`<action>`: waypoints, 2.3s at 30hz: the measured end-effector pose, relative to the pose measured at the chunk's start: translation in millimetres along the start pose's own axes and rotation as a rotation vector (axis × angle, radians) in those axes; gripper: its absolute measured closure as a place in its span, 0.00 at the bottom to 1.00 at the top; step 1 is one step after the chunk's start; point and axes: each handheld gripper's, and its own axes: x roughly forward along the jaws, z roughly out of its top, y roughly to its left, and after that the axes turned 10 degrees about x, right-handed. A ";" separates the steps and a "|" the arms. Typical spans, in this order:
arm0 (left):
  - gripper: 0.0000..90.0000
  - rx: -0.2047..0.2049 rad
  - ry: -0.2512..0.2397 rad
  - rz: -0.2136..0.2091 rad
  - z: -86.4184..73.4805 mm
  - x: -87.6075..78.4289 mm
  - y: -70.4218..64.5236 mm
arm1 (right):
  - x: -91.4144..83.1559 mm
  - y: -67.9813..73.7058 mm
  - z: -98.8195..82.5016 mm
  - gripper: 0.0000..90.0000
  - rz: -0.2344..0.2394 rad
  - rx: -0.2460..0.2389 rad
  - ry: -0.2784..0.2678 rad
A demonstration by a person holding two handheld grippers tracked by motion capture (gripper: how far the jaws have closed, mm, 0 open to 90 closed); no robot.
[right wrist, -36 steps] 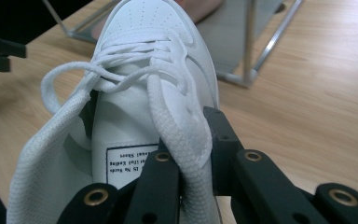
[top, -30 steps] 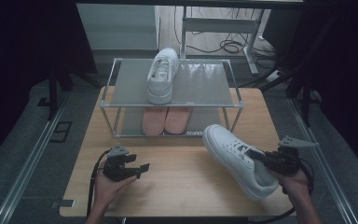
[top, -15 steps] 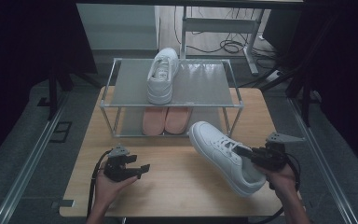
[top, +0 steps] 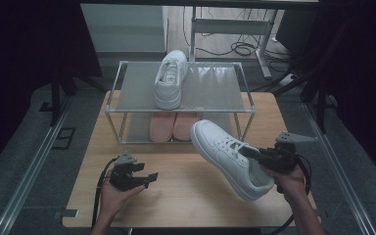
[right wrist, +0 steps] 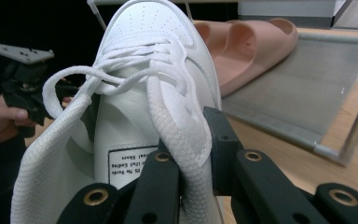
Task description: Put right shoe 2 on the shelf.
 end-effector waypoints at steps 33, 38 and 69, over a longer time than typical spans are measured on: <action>0.32 -0.002 0.001 -0.001 -1.1 0.2 2.9 | 14.6 26.6 86.1 0.93 -0.001 0.018 -0.118; 0.32 -0.002 -0.002 -0.002 -0.9 -0.2 2.4 | 20.3 23.9 95.2 0.93 -0.014 0.046 -0.132; 0.32 -0.003 -0.001 -0.001 -1.4 0.3 3.9 | 52.8 16.0 153.9 0.92 -0.185 0.157 -0.194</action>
